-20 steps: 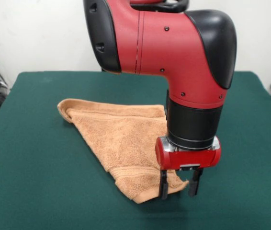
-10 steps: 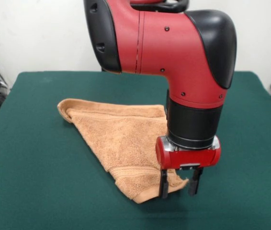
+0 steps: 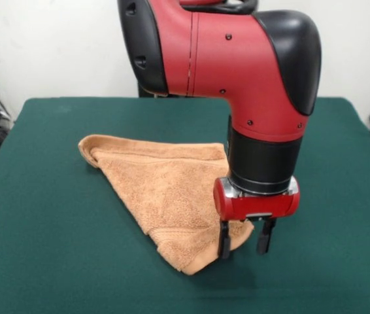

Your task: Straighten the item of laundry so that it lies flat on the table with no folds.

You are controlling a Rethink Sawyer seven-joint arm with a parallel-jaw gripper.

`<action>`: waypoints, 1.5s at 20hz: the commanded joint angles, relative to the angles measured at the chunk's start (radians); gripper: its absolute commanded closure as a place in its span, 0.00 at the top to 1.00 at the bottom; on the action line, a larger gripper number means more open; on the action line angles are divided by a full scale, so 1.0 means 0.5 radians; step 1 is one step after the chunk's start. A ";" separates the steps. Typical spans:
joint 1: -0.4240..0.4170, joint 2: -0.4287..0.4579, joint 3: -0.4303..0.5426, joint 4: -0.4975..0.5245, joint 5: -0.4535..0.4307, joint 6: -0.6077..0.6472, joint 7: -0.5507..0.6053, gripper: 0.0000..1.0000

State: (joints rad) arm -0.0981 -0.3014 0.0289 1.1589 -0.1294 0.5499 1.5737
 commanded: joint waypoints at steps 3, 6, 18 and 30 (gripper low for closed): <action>0.064 -0.050 0.110 0.296 0.002 0.031 0.245 1.00; 0.064 -0.053 0.109 0.298 0.003 0.035 0.247 1.00; 0.054 -0.054 0.116 0.288 -0.002 0.066 0.218 1.00; 0.042 -0.065 0.113 0.300 -0.013 0.087 0.187 1.00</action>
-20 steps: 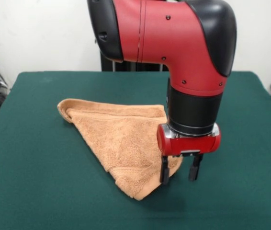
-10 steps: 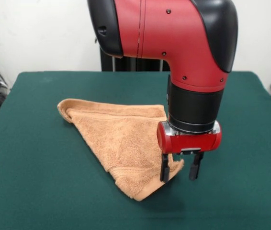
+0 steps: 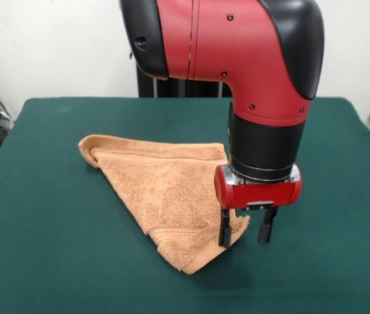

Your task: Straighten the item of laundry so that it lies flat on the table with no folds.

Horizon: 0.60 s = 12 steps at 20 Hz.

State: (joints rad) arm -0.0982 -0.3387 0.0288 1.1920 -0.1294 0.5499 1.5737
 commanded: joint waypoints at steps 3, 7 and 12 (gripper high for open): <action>0.036 0.010 0.114 0.234 -0.016 0.089 0.177 1.00; 0.032 0.008 0.116 0.236 -0.017 0.090 0.172 1.00; 0.030 0.006 0.117 0.238 -0.016 0.087 0.174 1.00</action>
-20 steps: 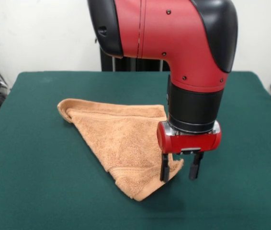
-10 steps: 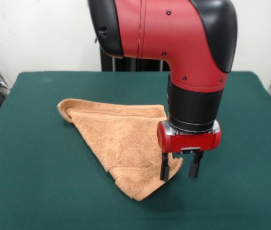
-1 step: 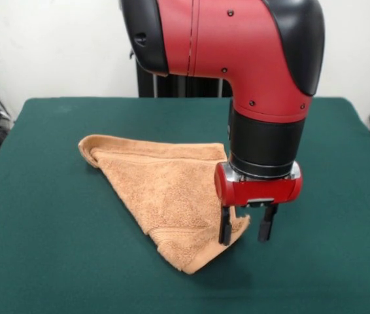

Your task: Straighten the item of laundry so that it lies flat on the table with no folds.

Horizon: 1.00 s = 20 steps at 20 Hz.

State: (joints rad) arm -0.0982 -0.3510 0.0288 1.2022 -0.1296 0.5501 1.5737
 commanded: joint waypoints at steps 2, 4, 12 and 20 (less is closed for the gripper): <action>0.030 0.032 0.117 0.215 -0.016 0.086 0.175 1.00; 0.029 0.032 0.118 0.217 -0.017 0.080 0.175 1.00; 0.004 0.005 0.151 0.265 -0.030 0.009 0.149 0.00; 0.030 0.020 0.124 0.236 -0.028 0.019 0.185 0.00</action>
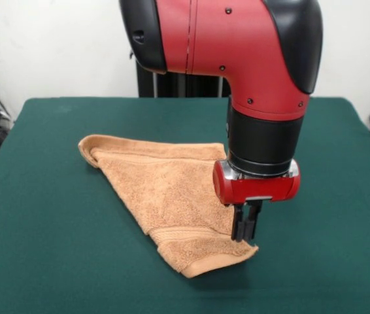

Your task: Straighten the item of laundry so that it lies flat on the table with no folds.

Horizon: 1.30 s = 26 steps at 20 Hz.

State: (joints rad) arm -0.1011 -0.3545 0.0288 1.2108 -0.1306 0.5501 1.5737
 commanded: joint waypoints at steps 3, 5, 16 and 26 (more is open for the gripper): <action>0.039 0.033 0.123 0.214 -0.027 0.015 0.186 0.00; 0.037 0.033 0.125 0.214 -0.025 0.009 0.190 0.00; 0.035 0.034 0.128 0.217 -0.024 0.000 0.195 0.00; 0.041 0.037 0.118 0.220 -0.044 -0.013 0.188 0.00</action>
State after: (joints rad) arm -0.1010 -0.3545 0.0288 1.2108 -0.1335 0.5501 1.5737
